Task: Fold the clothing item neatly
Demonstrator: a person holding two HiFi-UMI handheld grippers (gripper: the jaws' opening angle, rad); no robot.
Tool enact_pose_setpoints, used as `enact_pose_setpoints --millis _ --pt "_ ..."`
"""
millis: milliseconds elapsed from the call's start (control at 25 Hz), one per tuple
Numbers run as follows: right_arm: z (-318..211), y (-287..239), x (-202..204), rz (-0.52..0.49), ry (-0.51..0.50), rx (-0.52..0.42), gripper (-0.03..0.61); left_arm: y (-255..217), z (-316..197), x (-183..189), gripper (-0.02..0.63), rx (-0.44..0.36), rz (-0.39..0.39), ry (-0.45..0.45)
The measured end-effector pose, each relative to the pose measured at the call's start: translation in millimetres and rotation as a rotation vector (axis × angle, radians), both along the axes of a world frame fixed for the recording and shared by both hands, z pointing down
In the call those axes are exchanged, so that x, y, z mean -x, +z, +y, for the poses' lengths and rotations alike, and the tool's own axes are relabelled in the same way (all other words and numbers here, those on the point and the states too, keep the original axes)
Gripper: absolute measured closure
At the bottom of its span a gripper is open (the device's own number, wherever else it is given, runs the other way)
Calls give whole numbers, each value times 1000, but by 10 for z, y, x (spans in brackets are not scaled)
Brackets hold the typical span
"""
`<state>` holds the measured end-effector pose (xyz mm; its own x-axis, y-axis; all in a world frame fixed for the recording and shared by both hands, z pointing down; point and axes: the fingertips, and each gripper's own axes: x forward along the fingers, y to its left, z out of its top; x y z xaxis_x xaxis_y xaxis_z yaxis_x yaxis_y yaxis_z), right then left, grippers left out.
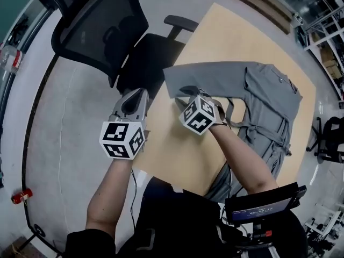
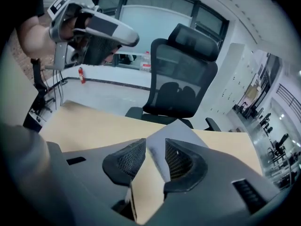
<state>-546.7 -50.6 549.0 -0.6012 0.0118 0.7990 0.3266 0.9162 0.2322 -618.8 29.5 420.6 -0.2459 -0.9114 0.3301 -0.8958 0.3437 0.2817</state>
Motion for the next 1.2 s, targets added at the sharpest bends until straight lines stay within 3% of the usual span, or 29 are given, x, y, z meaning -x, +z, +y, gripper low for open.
enact_pose_setpoints --millis 200,600,840,1000,1200 --pt "42 264 85 73 -55 -23 468 167 -45 -6 597 17 20 32" --pt "66 423 165 124 -75 34 470 406 -53 13 597 43 64 24" --pt "15 380 153 126 -45 73 532 419 -92 -17 597 41 79 31" --pt "-81 198 193 73 43 169 540 363 -175 -30 597 28 77 43" --pt "-454 -256 257 -72 295 420 540 204 -349 -77 597 4 85 81"
